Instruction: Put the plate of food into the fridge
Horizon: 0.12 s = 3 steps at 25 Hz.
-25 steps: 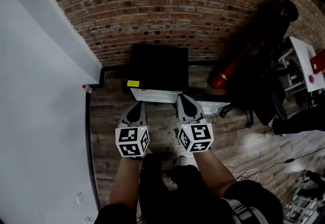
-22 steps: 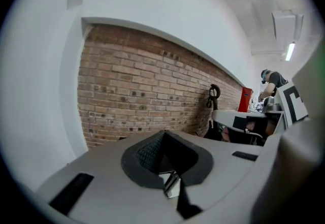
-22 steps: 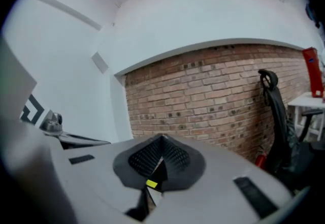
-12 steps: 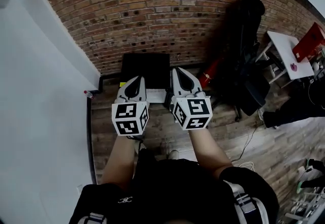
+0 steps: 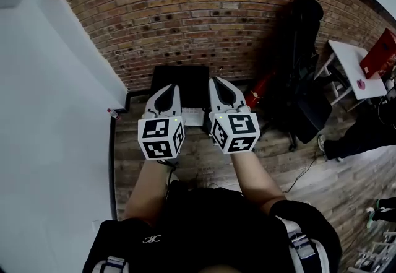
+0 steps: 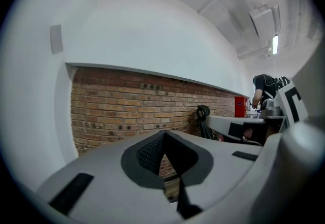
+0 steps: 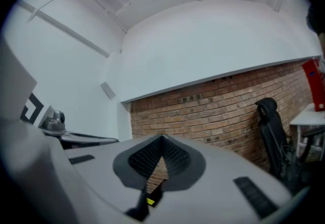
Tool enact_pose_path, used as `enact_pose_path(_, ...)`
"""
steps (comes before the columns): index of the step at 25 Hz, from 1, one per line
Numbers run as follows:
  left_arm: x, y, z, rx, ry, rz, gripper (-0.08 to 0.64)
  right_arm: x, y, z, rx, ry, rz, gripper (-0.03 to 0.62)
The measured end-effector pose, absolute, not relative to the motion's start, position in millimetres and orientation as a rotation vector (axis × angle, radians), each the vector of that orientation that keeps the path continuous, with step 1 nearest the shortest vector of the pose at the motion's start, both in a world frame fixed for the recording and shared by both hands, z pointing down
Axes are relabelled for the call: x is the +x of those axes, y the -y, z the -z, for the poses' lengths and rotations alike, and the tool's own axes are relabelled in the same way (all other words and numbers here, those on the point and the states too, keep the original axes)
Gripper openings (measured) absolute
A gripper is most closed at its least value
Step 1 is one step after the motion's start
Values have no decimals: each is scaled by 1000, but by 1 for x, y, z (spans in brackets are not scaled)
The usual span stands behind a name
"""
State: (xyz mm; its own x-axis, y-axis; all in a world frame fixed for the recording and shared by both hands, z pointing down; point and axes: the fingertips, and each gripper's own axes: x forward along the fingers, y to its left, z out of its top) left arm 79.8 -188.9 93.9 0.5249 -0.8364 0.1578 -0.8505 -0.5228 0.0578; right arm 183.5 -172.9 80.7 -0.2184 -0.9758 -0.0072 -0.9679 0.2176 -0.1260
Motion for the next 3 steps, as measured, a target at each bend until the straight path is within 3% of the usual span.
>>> enact_pose_path(3, 83, 187, -92, 2630, 1472, -161, -5, 186, 171, -81, -1900, -2394, 141, 14)
